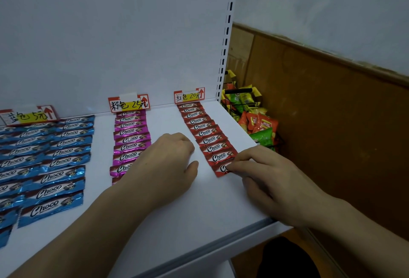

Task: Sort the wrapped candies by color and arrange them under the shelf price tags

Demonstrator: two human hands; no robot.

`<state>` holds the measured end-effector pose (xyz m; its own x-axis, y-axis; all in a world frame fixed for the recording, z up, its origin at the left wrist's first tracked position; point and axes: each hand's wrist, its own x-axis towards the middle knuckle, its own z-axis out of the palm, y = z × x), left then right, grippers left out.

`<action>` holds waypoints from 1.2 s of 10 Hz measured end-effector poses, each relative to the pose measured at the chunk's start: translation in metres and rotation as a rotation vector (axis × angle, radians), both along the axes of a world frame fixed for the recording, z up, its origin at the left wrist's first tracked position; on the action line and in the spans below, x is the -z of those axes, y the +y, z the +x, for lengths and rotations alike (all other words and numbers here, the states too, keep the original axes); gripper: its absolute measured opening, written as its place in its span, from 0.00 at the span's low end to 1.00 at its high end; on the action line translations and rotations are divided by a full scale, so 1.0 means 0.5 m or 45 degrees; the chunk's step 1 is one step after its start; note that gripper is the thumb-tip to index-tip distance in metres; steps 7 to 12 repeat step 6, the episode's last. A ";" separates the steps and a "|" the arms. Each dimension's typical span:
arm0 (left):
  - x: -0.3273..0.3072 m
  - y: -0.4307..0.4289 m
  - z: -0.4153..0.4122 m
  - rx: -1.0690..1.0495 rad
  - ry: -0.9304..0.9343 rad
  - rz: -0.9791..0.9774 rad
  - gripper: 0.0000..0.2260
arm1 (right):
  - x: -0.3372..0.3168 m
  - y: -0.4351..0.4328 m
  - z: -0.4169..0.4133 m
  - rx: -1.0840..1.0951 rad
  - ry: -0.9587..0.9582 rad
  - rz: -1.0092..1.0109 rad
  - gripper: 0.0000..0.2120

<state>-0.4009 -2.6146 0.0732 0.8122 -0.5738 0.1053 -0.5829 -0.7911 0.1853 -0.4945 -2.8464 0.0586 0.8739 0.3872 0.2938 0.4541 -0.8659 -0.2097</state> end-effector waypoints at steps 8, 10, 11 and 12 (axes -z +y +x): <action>-0.005 0.010 0.001 0.000 0.024 -0.026 0.20 | -0.014 -0.003 0.012 0.102 0.093 0.166 0.21; -0.005 0.010 0.001 0.000 0.024 -0.026 0.20 | -0.014 -0.003 0.012 0.102 0.093 0.166 0.21; -0.005 0.010 0.001 0.000 0.024 -0.026 0.20 | -0.014 -0.003 0.012 0.102 0.093 0.166 0.21; -0.005 0.010 0.001 0.000 0.024 -0.026 0.20 | -0.014 -0.003 0.012 0.102 0.093 0.166 0.21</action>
